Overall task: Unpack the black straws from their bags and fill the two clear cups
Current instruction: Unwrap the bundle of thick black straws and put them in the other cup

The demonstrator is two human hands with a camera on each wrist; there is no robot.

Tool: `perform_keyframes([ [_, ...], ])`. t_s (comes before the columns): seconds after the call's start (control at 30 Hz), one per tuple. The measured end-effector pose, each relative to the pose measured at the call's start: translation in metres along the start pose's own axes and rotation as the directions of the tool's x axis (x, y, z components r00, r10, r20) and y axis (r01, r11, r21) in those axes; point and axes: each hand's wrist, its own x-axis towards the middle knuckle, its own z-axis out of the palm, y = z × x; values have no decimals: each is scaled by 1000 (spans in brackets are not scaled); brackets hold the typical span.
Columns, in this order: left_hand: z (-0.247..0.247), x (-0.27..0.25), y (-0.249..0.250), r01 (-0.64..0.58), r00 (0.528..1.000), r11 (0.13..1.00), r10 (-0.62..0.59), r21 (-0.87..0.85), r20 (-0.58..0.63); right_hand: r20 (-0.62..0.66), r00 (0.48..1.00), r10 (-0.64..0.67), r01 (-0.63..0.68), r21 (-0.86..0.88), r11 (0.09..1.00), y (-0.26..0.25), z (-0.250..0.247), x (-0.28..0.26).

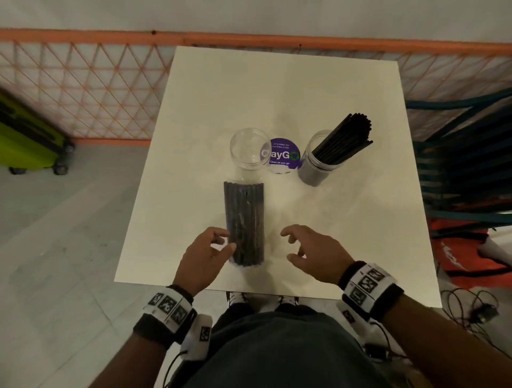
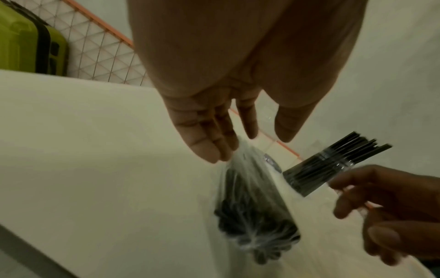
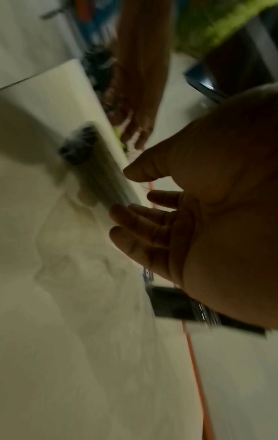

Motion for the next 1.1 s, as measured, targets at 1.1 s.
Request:
perform_keyframes([
  [1.1,-14,16,50,-258,966,938,245,-231,-82,-268,963,-20,85,233,969,-57,-30,28],
])
